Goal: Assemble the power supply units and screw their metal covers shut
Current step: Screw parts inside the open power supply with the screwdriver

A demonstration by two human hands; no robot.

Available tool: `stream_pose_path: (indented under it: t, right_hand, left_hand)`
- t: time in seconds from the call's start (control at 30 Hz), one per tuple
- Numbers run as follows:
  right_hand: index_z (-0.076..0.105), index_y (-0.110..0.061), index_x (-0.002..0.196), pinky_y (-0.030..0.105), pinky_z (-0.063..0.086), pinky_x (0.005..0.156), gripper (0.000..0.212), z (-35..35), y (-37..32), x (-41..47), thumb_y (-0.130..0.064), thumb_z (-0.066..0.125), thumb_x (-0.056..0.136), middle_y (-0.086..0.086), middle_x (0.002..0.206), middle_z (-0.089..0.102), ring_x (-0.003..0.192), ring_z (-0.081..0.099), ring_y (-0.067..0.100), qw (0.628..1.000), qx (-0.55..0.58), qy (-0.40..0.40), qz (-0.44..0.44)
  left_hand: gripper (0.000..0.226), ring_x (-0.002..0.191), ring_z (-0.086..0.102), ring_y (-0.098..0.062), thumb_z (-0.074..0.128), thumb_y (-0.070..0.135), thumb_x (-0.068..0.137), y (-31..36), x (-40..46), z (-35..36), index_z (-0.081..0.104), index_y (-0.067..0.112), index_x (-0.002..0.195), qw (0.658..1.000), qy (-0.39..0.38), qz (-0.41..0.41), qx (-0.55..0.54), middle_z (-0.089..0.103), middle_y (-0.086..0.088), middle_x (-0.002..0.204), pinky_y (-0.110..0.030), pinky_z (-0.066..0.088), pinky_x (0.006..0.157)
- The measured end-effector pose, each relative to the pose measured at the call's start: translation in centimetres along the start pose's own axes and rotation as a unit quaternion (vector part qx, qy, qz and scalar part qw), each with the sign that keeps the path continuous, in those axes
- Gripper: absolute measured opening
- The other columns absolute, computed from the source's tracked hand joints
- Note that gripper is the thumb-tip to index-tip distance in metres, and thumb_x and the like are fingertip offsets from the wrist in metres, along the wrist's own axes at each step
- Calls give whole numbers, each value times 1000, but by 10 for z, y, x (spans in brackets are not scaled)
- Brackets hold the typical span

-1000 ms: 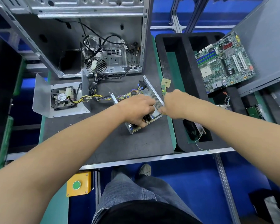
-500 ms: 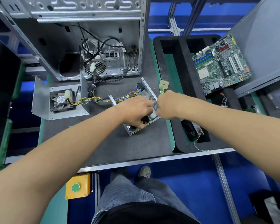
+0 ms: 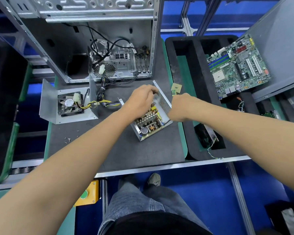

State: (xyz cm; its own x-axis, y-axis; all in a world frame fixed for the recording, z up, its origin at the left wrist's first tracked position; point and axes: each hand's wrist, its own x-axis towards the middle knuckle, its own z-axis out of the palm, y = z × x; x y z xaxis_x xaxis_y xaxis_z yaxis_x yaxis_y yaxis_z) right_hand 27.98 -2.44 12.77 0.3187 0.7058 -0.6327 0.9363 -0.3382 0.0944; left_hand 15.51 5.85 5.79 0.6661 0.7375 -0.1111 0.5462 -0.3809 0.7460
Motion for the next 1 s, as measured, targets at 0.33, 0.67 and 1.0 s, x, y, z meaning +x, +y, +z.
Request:
stream_pose_path:
  t: [0.33,0.67,1.0]
  right_hand:
    - [49,-15,87,34,36,60,20,9,5,-28,4,53,84,2,70,30,88,61,30,915,-279,149,-250]
    - [42,-10,96,27,35,54,18,9,11,-4,-21,55,91,13,102,44,81,52,34,998,52,0,20]
    - [57,-15,99,34,36,64,9,25,5,-27,-13,55,90,3,80,42,95,62,33,968,-154,127,-153]
  left_hand:
    - [14,55,56,-9,52,14,103,-1,-5,-7,60,8,93,888,79,-158,-424,68,2,67,-18,44,48]
    - [16,65,62,-9,56,3,98,0,-12,-9,72,3,96,791,28,-194,-580,69,-4,76,-17,51,61]
    - [13,68,67,-12,56,-4,96,-9,-17,-7,68,-1,99,771,35,-202,-602,72,-8,77,-20,56,65]
